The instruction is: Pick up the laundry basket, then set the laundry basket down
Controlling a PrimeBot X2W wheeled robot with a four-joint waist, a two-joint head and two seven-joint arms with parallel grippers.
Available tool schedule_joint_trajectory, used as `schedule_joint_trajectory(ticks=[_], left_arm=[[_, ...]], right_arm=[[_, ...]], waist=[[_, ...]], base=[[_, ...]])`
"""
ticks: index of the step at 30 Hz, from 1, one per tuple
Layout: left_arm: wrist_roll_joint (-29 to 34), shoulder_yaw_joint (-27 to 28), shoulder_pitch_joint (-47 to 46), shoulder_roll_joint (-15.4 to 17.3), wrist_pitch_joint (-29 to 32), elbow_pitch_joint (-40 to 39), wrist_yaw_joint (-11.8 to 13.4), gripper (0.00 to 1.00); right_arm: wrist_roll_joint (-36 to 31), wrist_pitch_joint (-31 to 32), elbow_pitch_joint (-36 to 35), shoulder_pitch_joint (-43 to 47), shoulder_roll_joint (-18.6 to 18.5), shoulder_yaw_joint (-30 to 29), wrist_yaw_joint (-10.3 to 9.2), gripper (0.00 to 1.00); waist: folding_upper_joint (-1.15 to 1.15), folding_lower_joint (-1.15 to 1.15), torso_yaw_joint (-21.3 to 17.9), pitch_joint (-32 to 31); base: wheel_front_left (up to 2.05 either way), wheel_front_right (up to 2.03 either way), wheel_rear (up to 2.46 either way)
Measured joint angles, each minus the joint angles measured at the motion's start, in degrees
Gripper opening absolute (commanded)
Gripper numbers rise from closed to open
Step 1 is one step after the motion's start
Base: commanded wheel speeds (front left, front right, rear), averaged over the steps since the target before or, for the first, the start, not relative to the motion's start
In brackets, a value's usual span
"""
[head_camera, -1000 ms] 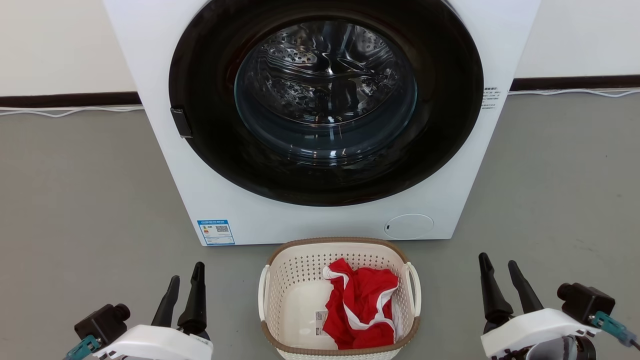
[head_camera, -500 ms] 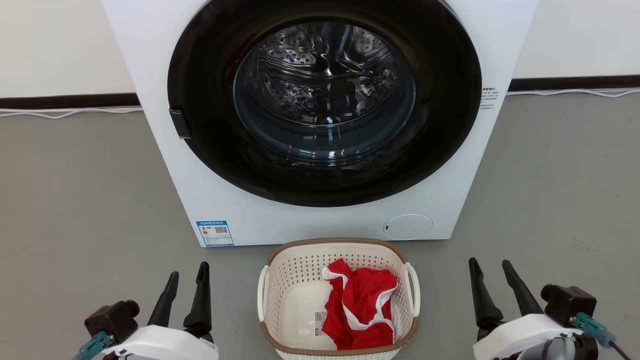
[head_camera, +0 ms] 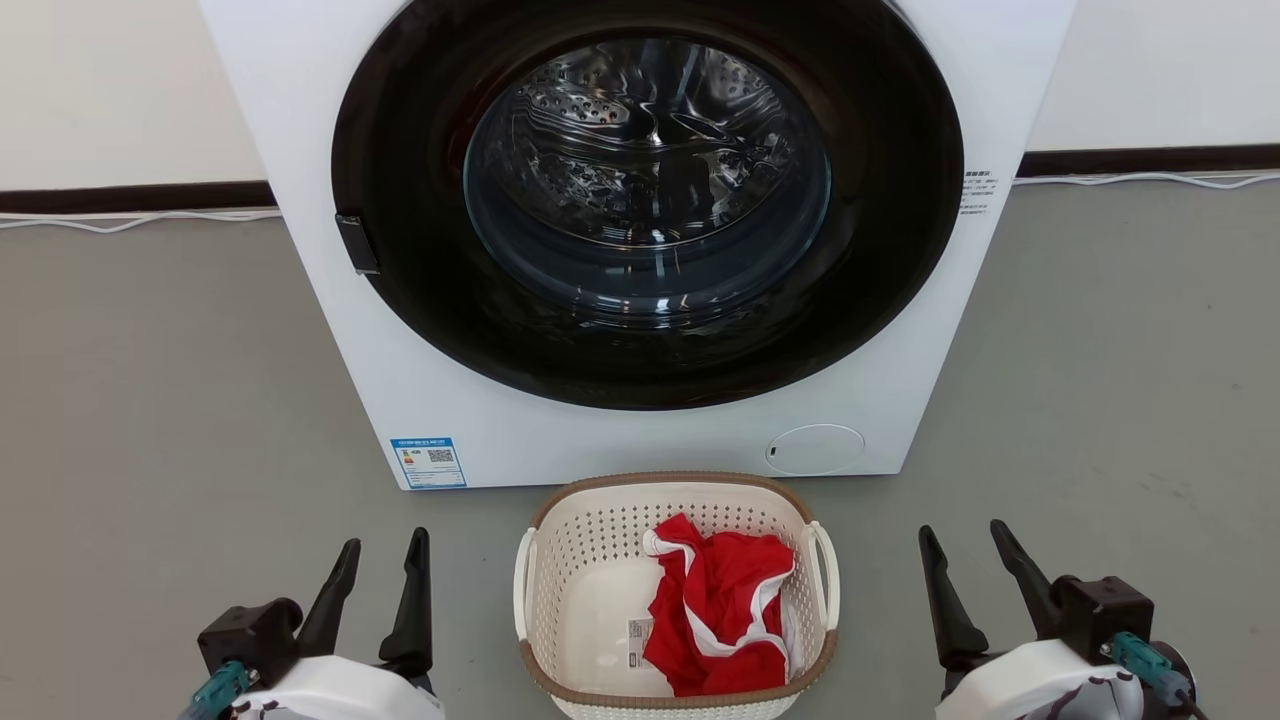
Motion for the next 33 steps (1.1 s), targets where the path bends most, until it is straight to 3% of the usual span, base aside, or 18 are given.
schedule_joint_trajectory(ticks=[13, 33], left_arm=[[8.5, 0.1, 0.0, 0.1, -2.3, 0.4, -0.3, 1.0], [8.5, -0.1, 0.0, 0.1, -2.3, 1.6, -0.3, 1.0]], right_arm=[[-8.1, -2.1, 1.0, -0.2, 0.0, 0.2, 0.05, 1.0], [-8.5, -2.3, 1.7, -0.5, 0.0, 0.0, 0.07, 1.0]], waist=[[0.0, 0.0, -0.2, -0.1], [0.0, 0.0, -0.3, 0.8]], base=[[0.0, 0.0, 0.0], [0.0, 0.0, 0.0]])
